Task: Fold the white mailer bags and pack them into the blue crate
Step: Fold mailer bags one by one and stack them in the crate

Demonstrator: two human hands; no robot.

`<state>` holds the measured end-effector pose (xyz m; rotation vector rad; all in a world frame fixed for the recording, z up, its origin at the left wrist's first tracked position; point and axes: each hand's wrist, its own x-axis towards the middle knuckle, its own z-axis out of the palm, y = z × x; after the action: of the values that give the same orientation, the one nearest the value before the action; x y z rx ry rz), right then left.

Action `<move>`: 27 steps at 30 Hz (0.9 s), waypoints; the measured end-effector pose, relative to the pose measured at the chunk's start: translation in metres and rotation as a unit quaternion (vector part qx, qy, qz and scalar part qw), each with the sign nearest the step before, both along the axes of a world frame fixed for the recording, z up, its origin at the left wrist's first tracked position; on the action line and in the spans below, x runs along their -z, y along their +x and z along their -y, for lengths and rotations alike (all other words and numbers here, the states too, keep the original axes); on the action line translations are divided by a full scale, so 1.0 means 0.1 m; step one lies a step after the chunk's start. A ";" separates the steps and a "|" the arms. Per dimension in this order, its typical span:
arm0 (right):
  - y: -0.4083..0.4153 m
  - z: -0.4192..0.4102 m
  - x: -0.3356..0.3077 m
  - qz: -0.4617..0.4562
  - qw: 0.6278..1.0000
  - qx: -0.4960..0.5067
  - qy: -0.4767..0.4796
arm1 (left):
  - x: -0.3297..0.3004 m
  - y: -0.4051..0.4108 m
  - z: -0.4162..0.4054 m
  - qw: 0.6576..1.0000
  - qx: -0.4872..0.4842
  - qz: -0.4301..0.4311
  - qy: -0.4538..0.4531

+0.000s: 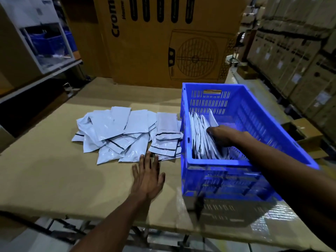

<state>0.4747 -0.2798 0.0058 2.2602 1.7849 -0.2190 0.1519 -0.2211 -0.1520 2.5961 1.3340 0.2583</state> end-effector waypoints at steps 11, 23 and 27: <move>-0.21 -0.03 -0.23 -0.019 0.957 -0.036 0.286 | -0.03 -0.04 0.01 1.000 -0.009 0.007 0.020; -1.24 -0.71 -0.50 -0.103 0.936 -0.127 0.313 | -0.01 -0.86 -0.35 0.998 -0.009 -0.003 0.056; -1.71 -1.02 -0.48 -0.080 0.971 -0.143 0.172 | -0.02 -1.20 -0.49 0.997 -0.034 -0.030 0.069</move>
<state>0.3042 -0.1777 0.0535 2.2124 2.3673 -0.0363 0.0316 -0.1725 -0.1497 2.6942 1.4774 0.2948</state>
